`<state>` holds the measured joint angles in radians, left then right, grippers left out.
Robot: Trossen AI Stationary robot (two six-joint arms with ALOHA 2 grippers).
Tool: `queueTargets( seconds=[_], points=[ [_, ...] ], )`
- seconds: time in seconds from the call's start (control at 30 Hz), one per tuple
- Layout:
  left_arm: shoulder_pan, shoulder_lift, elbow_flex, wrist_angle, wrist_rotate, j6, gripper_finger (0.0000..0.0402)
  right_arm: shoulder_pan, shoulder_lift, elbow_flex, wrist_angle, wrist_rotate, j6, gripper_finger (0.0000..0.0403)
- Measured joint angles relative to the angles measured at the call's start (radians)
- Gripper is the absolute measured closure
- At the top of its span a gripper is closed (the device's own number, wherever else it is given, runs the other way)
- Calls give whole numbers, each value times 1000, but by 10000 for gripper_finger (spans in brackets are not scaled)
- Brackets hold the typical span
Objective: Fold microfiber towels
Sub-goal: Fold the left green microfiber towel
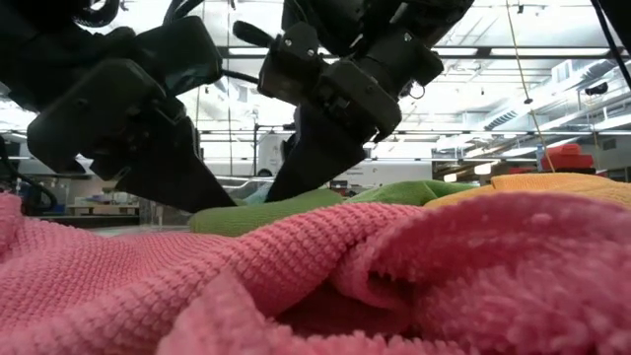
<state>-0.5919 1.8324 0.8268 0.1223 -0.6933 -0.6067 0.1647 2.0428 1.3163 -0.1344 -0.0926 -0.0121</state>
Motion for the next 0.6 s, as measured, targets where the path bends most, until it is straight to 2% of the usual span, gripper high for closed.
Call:
queueTargets(
  seconds=[0.27, 0.47, 0.6],
  points=[
    [-8, 0, 0, -2, 1, -18, 358, -11, -92, 1, 55, 6, -38, 120],
    [-8, 1, 0, 2, 1, -20, 356, 71, -46, -12, 107, -20, -102, 121],
    [-9, 1, 0, 5, 2, -43, 358, 91, -40, -71, 198, 26, -112, 125]
  ],
)
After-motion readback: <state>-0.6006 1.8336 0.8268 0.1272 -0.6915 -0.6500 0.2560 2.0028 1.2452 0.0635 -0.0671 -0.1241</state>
